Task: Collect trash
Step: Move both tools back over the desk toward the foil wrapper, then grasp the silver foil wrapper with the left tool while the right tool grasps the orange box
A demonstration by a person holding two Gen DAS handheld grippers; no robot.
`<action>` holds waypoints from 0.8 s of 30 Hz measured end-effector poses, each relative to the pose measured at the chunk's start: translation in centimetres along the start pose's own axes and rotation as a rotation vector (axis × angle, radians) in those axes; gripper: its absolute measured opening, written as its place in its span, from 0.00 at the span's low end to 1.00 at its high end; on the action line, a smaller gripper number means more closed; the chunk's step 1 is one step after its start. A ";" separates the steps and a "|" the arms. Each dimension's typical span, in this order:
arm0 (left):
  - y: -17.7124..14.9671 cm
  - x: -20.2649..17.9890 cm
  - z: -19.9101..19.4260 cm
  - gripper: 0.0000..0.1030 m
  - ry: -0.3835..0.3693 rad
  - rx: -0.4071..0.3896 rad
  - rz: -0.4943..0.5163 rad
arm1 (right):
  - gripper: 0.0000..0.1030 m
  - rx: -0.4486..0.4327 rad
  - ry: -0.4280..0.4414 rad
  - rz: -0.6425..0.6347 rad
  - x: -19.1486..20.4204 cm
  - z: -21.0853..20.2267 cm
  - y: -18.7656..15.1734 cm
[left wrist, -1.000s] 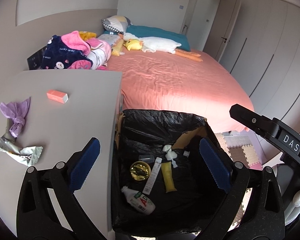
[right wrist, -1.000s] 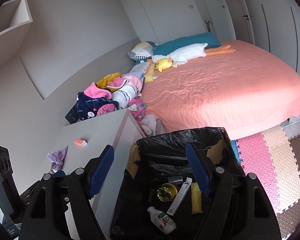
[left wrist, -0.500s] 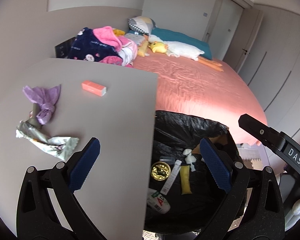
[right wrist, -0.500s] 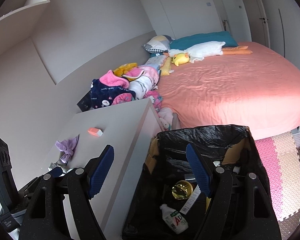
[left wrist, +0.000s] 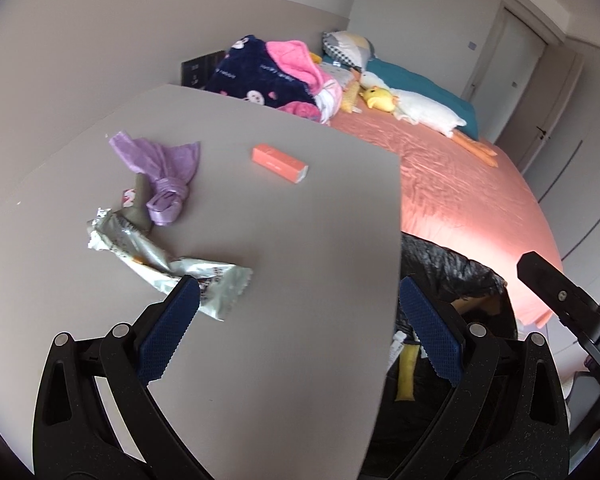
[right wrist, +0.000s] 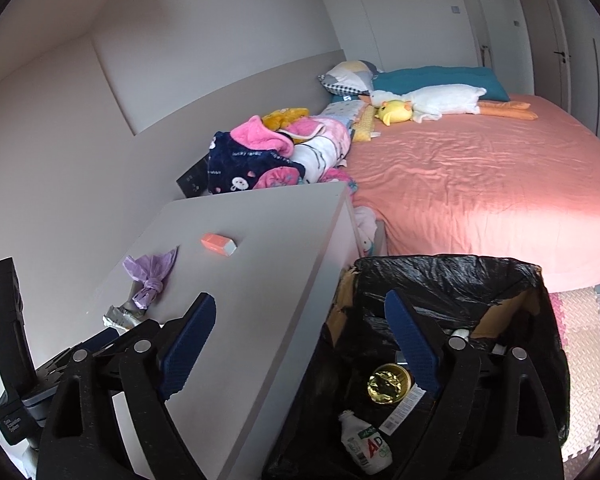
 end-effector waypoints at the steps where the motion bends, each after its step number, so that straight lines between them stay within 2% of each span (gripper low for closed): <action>1: 0.0 0.4 0.2 0.94 0.009 0.003 -0.008 | 0.85 0.004 0.003 -0.007 0.2 0.4 0.1; 9: 0.2 3.8 2.4 0.94 0.093 0.038 -0.088 | 0.85 0.034 0.019 -0.027 1.4 2.8 0.5; 15: 0.8 5.4 3.7 0.92 0.155 0.045 -0.097 | 0.85 0.062 0.027 -0.037 2.0 4.9 0.7; 19: 1.0 6.1 4.9 0.87 0.186 0.067 -0.097 | 0.85 0.077 0.030 -0.044 2.3 6.1 0.9; 22: 1.1 6.5 5.9 0.74 0.194 0.092 -0.098 | 0.85 0.089 0.032 -0.054 2.6 7.3 1.1; 24: 1.1 6.7 6.4 0.71 0.204 0.103 -0.093 | 0.85 0.097 0.032 -0.063 2.9 8.1 1.2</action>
Point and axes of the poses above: each gripper's, at about its wrist camera, not at the fingertips, and z roughly the way its jaws point, x to its left, y to its top, the point moved 5 cm from there along z, roughly the way its jaws point, and after that the axes turned 12 degrees about y, right-handed, at the moved point
